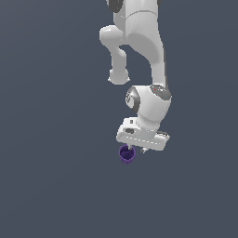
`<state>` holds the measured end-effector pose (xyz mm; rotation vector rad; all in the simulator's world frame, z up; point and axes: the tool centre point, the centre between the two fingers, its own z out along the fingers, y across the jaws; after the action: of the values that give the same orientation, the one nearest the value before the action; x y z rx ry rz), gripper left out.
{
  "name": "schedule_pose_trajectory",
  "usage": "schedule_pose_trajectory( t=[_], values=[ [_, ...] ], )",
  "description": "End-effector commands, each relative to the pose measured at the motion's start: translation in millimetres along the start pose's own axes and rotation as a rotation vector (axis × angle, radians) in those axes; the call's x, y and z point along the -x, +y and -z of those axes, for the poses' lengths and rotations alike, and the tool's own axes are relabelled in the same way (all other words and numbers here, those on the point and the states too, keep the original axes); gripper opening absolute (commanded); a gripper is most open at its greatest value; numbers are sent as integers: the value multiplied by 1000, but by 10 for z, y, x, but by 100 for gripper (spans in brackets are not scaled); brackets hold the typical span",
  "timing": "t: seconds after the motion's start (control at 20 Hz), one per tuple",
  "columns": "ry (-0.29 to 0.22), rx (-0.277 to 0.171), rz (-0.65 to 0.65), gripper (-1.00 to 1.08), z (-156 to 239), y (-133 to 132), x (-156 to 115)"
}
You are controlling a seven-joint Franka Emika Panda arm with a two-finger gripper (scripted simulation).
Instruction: Pick up the object and move it to a goal position.
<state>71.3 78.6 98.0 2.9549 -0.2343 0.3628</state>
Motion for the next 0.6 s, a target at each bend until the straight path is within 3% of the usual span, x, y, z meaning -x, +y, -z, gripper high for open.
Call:
schedule_pose_trajectory(
  t=[0.0,0.55],
  values=[
    [0,0,0,28,-26,1,0],
    [3,0,-2,28,-301,2,2]
  ],
)
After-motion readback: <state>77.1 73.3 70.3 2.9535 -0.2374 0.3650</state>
